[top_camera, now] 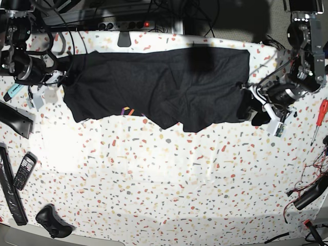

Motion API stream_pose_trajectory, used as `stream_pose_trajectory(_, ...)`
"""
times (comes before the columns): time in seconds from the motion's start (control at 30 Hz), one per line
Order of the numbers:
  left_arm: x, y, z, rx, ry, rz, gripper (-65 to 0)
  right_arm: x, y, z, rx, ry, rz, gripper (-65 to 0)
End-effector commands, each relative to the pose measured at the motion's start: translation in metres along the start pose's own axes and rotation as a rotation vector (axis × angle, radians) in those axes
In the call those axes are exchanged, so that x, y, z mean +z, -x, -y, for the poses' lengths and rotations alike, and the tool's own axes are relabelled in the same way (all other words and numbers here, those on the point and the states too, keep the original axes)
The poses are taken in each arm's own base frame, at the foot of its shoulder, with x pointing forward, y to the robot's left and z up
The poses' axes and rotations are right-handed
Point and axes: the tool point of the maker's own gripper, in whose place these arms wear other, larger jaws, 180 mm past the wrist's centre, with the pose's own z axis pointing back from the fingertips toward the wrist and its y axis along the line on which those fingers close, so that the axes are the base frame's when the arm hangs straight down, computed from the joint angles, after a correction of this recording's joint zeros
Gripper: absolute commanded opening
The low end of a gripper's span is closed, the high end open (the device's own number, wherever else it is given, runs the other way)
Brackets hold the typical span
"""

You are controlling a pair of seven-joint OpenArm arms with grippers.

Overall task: Fold the T-shirt properly
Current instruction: 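Fold the held end with the left gripper toward the shirt's middle, then fold the right-held end over toward the left gripper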

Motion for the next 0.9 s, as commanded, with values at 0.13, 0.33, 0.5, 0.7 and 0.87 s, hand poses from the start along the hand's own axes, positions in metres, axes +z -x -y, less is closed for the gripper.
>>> stream_pose_trajectory(0.13,0.003,-0.017,-0.001,-0.017,0.004,0.055,-39.6,-0.012,-0.034,-0.026,-0.001,-0.061,0.084,-43.0)
stream_pose_trajectory(0.33,0.003,-0.017,-0.002,-0.019,0.003,0.053,-39.6,-0.020,-0.050,-0.034,0.017,-0.047,0.101,-65.0)
stream_pose_trajectory(0.5,0.003,-0.015,-0.004,-0.034,-0.012,0.041,-39.6,-0.007,-0.065,-0.043,0.092,-0.041,0.130,-65.0)
stream_pose_trajectory(0.7,0.005,0.002,-0.006,-0.048,-0.031,-0.007,-39.6,0.023,-0.095,-0.081,0.233,-0.047,0.224,-65.0)
stream_pose_trajectory(0.87,0.010,0.021,0.000,-0.027,-0.023,-0.030,-39.6,0.019,-0.103,-0.143,0.205,-0.229,0.318,-65.0)
